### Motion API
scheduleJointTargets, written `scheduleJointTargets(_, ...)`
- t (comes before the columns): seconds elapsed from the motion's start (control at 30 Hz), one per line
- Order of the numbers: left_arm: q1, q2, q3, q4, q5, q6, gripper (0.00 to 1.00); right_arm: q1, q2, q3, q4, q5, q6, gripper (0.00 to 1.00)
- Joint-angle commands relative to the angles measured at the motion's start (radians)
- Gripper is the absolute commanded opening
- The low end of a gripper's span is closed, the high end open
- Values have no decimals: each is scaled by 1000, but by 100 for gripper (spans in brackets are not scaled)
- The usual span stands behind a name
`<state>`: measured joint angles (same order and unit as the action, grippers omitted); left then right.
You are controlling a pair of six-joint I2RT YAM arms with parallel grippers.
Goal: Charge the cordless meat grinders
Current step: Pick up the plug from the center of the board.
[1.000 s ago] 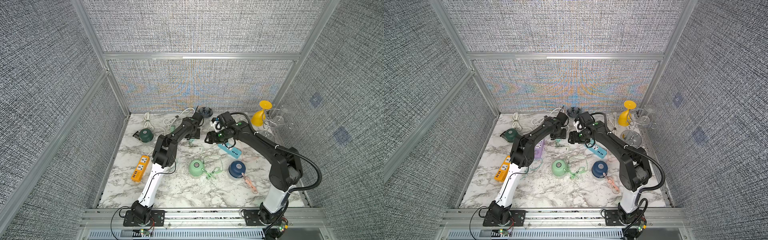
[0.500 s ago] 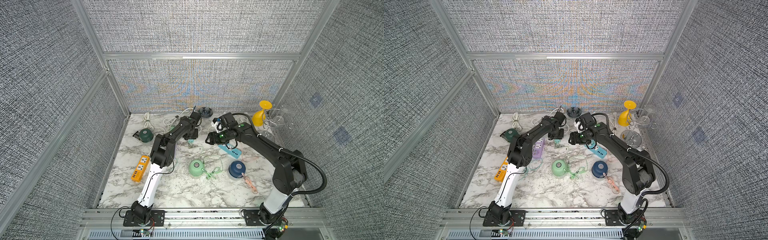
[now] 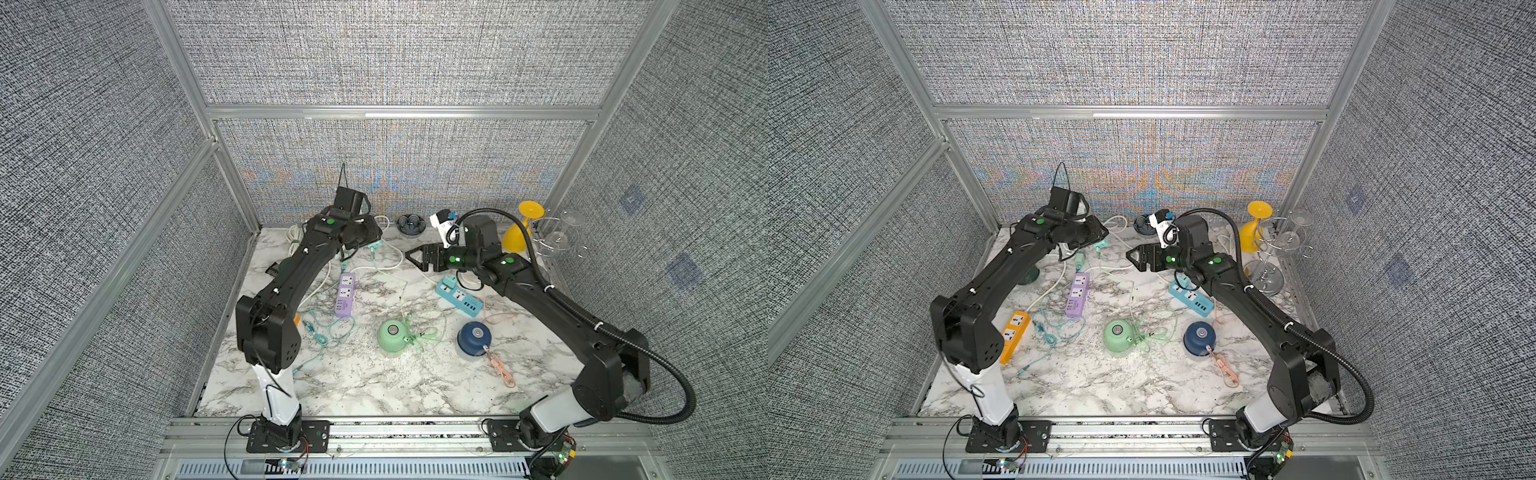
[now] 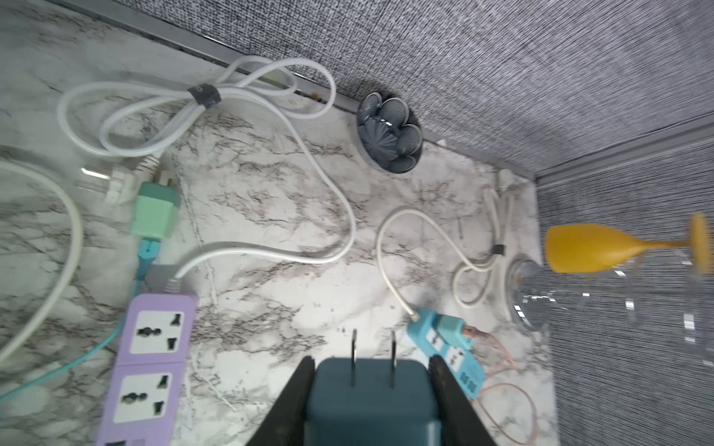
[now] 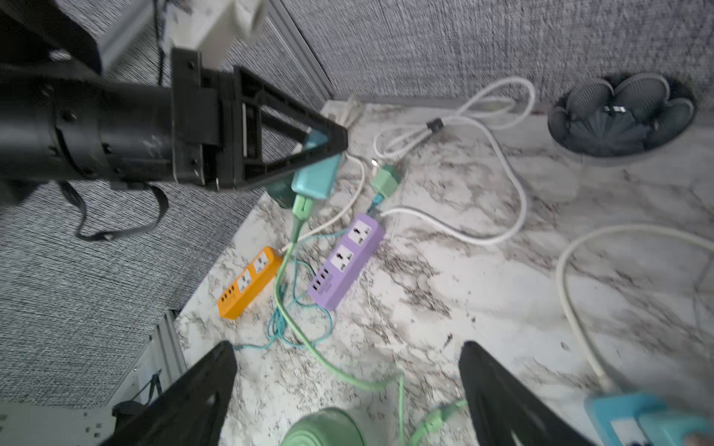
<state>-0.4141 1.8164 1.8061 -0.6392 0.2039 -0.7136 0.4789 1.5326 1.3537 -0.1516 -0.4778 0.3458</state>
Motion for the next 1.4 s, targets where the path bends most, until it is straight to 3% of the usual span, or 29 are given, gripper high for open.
scheduleJointTargets(0.0, 14, -97, -112, 199, 87, -189, 0, 14, 14, 7, 184, -69, 41, 93)
scheduleJointTargets(0.17, 20, -256, -330, 396, 48, -406, 0, 53, 59, 57, 230, -84, 50, 84)
scheduleJointTargets(0.37, 20, -381, -522, 553, -15, -586, 0, 104, 100, 115, 213, -48, 53, 86)
scheduleJointTargets(0.57, 20, -455, -604, 587, -70, -698, 0, 139, 136, 129, 205, 16, 67, 88)
scheduleJointTargets(1.37, 20, -473, -653, 612, -61, -772, 0, 236, 325, 361, 89, 44, 32, 47)
